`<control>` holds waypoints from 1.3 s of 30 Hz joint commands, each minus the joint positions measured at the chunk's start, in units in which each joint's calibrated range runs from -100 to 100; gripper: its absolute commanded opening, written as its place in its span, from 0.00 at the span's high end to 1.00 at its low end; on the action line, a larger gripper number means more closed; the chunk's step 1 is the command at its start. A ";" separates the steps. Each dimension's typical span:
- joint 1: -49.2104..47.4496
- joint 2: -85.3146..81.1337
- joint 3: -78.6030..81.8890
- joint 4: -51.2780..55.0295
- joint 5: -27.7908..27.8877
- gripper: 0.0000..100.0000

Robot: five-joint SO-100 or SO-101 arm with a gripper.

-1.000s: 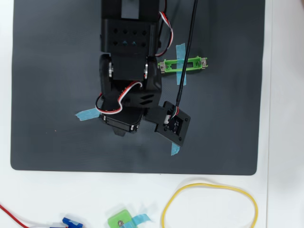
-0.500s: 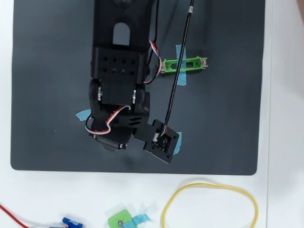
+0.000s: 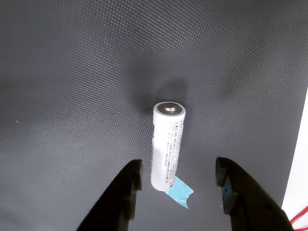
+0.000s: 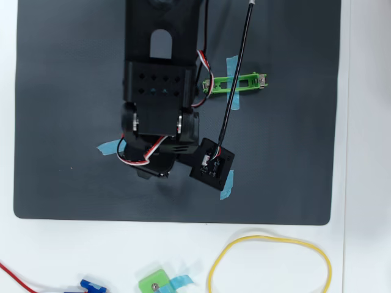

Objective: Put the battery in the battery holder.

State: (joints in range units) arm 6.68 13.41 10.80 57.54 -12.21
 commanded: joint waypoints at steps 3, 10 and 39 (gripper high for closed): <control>-1.44 -1.17 -2.69 2.34 0.10 0.85; -1.54 -0.58 -2.69 2.34 0.16 0.85; -1.54 4.71 -4.72 1.99 1.09 1.00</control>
State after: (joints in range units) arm 5.11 18.59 8.89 59.60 -12.00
